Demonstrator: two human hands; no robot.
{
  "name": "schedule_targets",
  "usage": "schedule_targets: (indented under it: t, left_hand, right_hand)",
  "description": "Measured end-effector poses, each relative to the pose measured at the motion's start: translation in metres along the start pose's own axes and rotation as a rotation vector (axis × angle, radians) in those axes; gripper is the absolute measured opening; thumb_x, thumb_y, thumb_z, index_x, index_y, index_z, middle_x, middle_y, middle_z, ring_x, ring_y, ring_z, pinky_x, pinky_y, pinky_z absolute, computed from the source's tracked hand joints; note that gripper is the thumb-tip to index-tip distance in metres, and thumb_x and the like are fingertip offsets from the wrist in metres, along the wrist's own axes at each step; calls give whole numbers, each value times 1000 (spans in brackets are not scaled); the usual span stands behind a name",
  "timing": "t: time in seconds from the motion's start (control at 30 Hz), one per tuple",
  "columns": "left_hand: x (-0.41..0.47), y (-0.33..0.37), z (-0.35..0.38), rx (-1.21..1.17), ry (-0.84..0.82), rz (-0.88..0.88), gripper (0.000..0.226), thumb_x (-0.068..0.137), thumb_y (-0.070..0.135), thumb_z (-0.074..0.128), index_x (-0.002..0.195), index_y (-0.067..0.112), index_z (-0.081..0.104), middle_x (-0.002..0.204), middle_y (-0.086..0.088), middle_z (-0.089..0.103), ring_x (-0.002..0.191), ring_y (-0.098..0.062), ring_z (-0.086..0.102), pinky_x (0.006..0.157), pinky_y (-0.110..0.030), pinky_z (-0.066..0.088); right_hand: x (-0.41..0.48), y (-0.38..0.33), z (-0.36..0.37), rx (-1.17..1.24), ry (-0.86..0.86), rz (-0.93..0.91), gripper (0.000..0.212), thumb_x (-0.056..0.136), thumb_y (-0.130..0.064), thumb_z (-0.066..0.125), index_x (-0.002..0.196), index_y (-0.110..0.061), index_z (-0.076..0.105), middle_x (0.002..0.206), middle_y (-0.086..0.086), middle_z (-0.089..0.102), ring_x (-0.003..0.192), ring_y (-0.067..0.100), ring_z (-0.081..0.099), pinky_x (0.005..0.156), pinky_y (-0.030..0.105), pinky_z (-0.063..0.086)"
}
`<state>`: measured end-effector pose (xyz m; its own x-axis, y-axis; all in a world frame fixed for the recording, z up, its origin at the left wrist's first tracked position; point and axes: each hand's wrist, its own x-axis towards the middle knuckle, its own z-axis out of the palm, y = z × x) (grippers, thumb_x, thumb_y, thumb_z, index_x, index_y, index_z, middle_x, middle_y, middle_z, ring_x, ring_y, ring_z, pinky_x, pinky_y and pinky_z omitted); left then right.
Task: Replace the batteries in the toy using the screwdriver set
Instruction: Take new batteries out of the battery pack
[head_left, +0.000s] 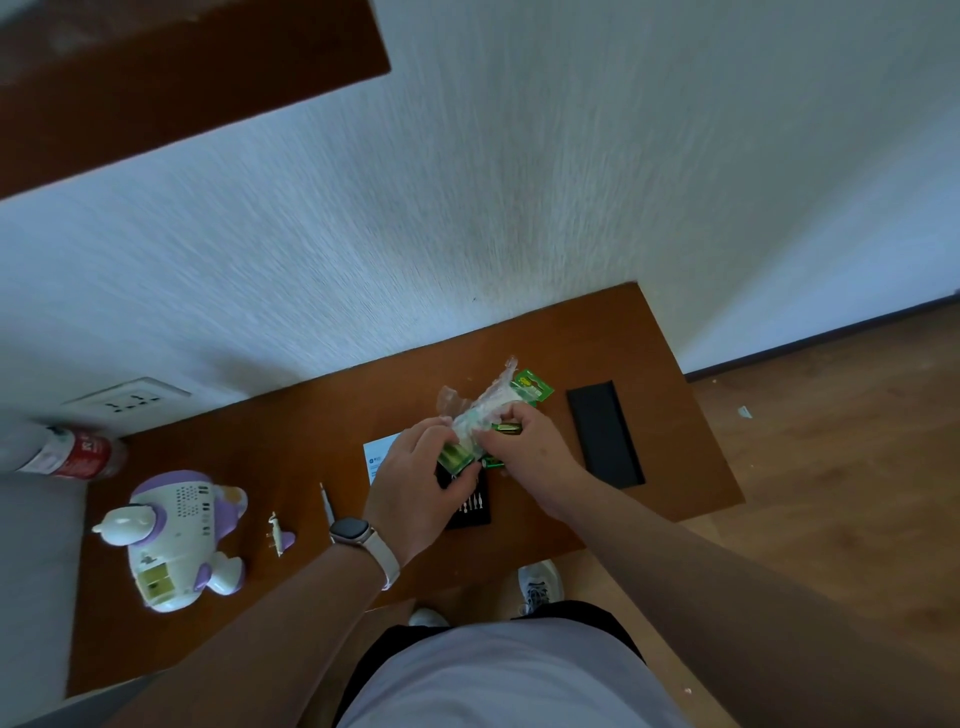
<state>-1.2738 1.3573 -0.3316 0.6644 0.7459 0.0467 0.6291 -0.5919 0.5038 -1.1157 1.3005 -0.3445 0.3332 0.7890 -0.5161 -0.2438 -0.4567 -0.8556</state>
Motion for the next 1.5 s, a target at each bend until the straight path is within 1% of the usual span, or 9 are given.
schedule_targets:
  t: [0.2,0.37,0.6,0.73,0.97,1.17,1.27,1.33,1.5]
  left_hand:
    - [-4,-1,0,18,-2,18,32,77,24,84,100,12,65,121,-8,67,108,-26,63,82,-27,50]
    - [-8,0,0,-6,16,14,31,76,20,85,98,11,65,117,-9,68,105,-27,64,81,-28,50]
    - [-6,8,-4,-42,30,21,28,78,21,83,98,12,65,120,-8,67,109,-26,62,85,-33,52]
    - [-5,13,-6,-61,50,28,29,77,20,84,97,13,65,119,-7,66,107,-27,62,84,-39,56]
    - [-8,7,5,-93,32,-64,27,80,24,81,99,15,64,122,-3,65,112,-22,59,89,-27,45]
    - [-8,-1,26,-155,49,-268,24,84,26,78,95,21,57,96,7,57,92,-18,57,71,-18,41]
    - [-7,-3,36,-176,47,-309,25,84,27,78,94,20,56,95,4,56,89,-17,55,69,-23,44]
    - [-5,-1,44,-178,34,-324,26,83,27,78,94,20,56,96,4,55,88,-16,54,66,-19,41]
    - [3,9,64,-34,-62,-309,34,84,40,74,102,19,54,107,4,47,90,-12,46,68,-25,39]
  right_hand:
    - [0,5,3,29,27,37,21,84,-18,69,99,-6,60,86,8,61,73,15,54,57,28,47]
    - [-2,8,4,57,111,85,10,87,-18,63,82,-19,53,81,3,55,70,14,50,55,27,45]
    - [-10,5,2,43,99,50,19,85,-21,70,99,-16,59,93,1,63,82,17,59,60,28,52]
    - [-9,6,-1,78,136,68,13,85,-15,66,84,-17,53,83,4,55,75,18,53,56,28,48]
    - [-9,11,-5,131,133,93,12,85,-17,69,84,-18,58,88,2,56,79,16,53,57,27,47]
    - [-3,17,-23,232,187,230,9,91,-18,69,91,-12,64,89,2,58,75,16,53,57,26,44]
    - [-3,20,-37,289,196,289,5,93,-16,65,93,-12,64,90,4,57,76,16,53,58,26,44]
    - [-3,23,-44,283,199,305,6,96,-15,61,99,-11,64,89,5,60,73,16,55,59,25,46]
    - [-6,32,-56,271,205,303,13,98,-12,56,108,-9,63,96,10,62,75,17,58,62,26,51]
